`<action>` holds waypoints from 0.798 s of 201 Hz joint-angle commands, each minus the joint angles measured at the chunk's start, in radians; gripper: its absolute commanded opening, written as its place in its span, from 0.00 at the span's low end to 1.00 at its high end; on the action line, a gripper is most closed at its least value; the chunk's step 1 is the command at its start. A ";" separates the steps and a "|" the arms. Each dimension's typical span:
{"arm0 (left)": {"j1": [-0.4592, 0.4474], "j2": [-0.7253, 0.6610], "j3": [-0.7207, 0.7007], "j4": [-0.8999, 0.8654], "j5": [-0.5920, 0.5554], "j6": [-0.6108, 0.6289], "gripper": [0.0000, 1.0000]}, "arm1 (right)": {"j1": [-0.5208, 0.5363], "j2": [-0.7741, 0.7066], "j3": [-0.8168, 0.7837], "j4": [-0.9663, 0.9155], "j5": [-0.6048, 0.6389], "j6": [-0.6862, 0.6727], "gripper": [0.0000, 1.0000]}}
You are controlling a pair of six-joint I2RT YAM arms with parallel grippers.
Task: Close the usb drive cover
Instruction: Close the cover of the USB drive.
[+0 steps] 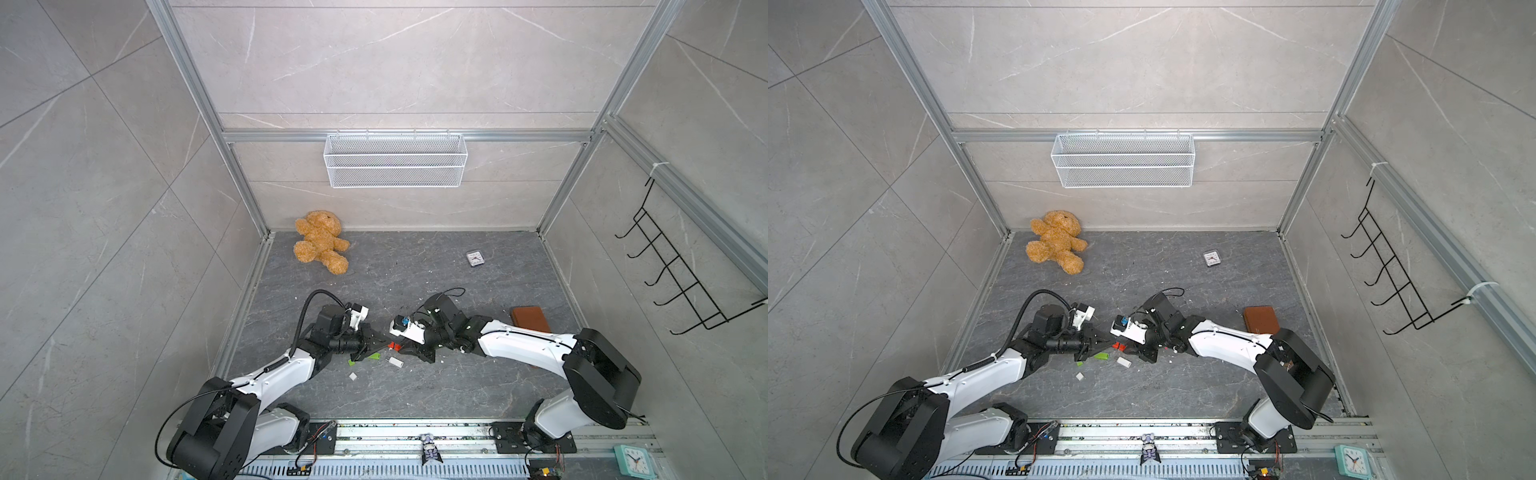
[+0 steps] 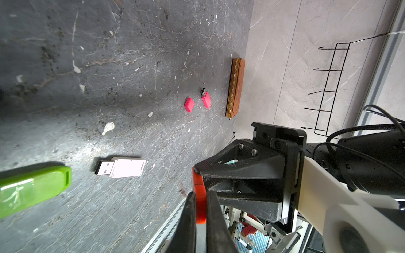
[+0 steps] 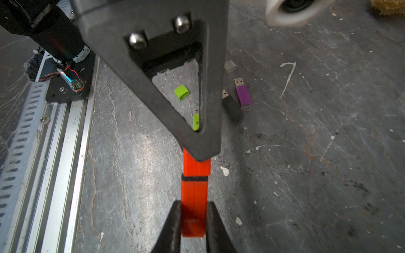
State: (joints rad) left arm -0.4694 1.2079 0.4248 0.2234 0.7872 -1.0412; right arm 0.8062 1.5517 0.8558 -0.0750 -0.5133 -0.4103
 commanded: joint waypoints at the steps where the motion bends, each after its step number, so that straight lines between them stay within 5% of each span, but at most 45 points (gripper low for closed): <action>1: -0.031 0.022 0.019 0.014 0.032 -0.007 0.00 | 0.004 -0.002 0.033 0.135 -0.060 0.020 0.14; 160: -0.071 0.065 0.026 0.017 0.012 0.003 0.00 | -0.035 0.055 0.131 0.188 -0.148 0.045 0.13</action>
State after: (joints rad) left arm -0.4850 1.2518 0.4374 0.2661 0.7261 -1.0412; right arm 0.7601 1.6161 0.8925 -0.0750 -0.5880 -0.3588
